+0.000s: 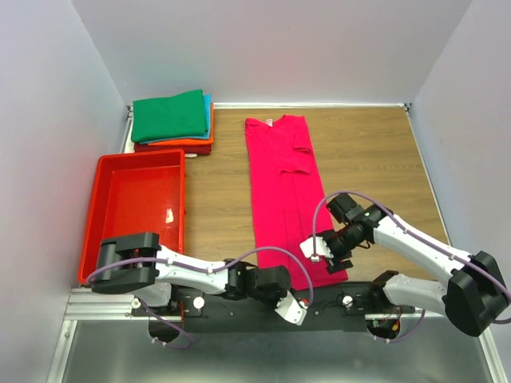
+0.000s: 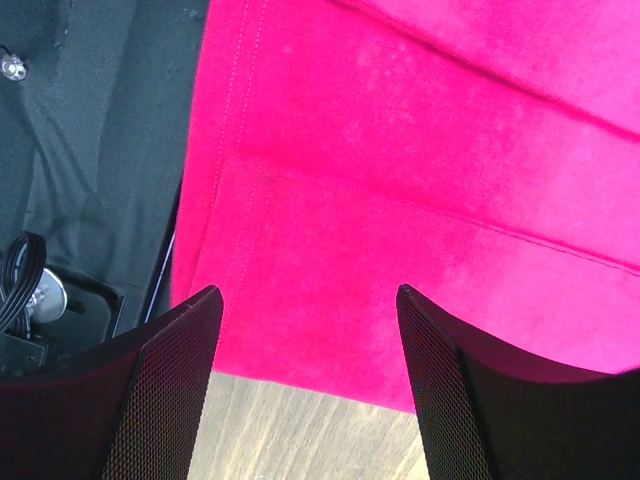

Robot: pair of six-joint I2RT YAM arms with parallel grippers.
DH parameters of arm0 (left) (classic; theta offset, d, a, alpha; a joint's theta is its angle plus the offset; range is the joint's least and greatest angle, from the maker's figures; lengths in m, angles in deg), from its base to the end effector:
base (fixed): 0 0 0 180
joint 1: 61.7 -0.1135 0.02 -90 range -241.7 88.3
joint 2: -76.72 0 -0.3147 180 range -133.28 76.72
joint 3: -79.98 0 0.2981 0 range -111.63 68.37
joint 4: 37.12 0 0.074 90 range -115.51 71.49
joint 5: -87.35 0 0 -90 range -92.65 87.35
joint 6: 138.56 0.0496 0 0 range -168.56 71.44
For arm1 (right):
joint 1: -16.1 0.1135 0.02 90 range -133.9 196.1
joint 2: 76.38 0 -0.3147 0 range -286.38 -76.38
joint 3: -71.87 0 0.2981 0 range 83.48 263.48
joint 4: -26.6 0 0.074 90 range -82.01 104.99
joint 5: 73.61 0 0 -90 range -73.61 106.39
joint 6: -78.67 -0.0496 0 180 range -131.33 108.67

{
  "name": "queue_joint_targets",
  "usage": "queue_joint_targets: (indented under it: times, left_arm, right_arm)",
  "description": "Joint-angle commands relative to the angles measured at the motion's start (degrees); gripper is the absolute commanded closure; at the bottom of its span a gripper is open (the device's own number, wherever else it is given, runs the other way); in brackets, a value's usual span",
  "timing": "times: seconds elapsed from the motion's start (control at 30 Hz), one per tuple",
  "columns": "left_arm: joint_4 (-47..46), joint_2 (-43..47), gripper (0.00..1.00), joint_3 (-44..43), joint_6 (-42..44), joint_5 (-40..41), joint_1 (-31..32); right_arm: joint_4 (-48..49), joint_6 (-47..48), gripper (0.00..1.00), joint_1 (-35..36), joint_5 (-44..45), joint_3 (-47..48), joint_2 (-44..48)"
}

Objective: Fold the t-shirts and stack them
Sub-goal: Fold the tshirt

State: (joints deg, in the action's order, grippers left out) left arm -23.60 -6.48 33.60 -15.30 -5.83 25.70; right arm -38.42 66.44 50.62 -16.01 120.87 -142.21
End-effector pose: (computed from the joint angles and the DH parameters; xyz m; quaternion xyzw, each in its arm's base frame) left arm 0.0109 -0.3000 0.1522 0.8217 0.4573 -0.1776 0.2901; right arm 0.1439 0.1312 0.1996 -0.8065 0.5172 0.2336 0.1660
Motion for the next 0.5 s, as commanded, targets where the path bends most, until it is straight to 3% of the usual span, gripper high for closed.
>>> queue_joint_targets:
  times: [0.0, 0.3, 0.33, 0.47]
  left_arm:
    - [4.41, -2.93, 0.72, 1.54, -0.30, 2.74, 0.23]
    - [4.33, -3.29, 0.91, 1.45, 0.23, 6.17, -0.03]
    - [4.33, -3.02, 0.99, 1.37, 0.32, 6.43, -0.38]
    - [4.33, -1.88, 1.00, 0.93, 0.23, 6.61, -1.17]
  right_arm:
    - [0.32, -1.22, 0.23, 0.37, 0.32, -0.39, 1.66]
    - [-0.73, -2.02, 0.23, 0.37, 1.55, 0.14, 3.07]
    - [-0.82, -1.93, 0.23, 0.37, 1.64, 0.06, 3.07]
    - [-1.52, -1.05, 0.23, 0.37, 1.20, -0.30, 2.98]
